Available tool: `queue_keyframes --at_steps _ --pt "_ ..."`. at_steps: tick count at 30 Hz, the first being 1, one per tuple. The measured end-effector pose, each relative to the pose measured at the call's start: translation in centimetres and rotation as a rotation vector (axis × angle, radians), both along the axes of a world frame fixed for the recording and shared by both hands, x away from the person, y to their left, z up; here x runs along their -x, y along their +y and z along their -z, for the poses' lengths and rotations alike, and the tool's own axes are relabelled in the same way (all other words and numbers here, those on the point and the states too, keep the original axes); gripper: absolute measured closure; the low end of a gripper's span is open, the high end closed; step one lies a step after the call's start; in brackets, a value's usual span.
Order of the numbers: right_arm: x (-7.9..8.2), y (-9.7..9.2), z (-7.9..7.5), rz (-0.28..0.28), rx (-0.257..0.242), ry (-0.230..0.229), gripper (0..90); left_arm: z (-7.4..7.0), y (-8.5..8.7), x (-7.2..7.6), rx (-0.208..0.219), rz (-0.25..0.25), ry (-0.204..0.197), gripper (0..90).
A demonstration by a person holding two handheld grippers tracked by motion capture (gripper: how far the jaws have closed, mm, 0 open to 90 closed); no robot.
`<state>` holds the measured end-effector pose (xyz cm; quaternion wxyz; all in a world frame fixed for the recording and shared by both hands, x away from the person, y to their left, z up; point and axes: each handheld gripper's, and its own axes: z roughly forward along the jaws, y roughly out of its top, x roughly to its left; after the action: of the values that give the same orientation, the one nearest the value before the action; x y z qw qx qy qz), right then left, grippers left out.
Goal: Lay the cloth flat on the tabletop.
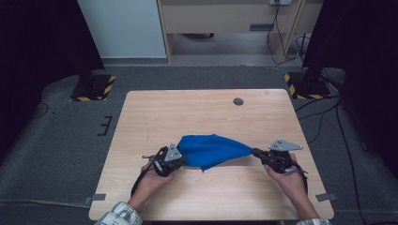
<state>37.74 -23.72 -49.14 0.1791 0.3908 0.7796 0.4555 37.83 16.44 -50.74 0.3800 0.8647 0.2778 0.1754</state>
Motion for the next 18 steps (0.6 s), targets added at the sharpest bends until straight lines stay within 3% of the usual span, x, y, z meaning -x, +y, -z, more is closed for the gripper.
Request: queue_keyframes --at_steps 8,18 --pt "0.3 0.3 -1.5 0.013 -0.03 -0.031 87.4 -2.0 0.2 -0.5 0.102 -0.046 -0.024 88.8" --pt "-1.1 0.3 -3.8 0.025 -0.048 -0.062 87.5 -5.5 0.6 -2.1 0.185 -0.097 -0.082 89.2"
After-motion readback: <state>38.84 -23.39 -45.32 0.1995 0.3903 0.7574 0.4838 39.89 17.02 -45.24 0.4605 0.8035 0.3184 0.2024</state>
